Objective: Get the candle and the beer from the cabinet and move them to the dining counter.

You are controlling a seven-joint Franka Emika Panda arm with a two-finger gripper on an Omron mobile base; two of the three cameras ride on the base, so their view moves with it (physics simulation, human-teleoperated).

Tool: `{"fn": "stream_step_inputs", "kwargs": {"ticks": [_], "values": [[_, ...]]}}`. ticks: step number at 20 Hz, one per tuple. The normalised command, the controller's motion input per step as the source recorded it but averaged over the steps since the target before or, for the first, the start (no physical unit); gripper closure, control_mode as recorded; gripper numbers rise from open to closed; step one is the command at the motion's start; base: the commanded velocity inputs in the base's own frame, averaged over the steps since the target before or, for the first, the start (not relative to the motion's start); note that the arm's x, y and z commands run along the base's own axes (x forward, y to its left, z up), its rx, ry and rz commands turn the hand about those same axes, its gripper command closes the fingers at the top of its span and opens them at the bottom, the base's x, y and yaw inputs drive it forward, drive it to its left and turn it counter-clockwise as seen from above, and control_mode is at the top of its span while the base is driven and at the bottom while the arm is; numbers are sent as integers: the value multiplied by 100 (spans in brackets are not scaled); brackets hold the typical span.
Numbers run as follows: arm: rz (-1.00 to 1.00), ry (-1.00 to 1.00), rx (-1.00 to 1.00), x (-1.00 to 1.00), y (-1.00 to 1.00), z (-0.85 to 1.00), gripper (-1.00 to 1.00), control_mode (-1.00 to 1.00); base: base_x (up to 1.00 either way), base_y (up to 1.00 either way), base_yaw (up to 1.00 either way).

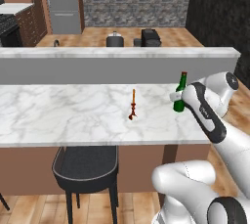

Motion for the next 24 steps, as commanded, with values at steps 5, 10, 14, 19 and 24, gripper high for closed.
{"fn": "stream_step_inputs", "kwargs": {"ticks": [5,10,14,19,24], "values": [[0,0,0,29,0,-32,100,-100,0,0,0],[0,0,0,24,0,-37,100,-100,0,0,0],[0,0,0,26,0,-43,100,-100,0,0,0],[0,0,-1,26,0,-46,100,-100,0,0,0],[0,0,-1,27,0,-44,100,-100,0,0,0]]}}
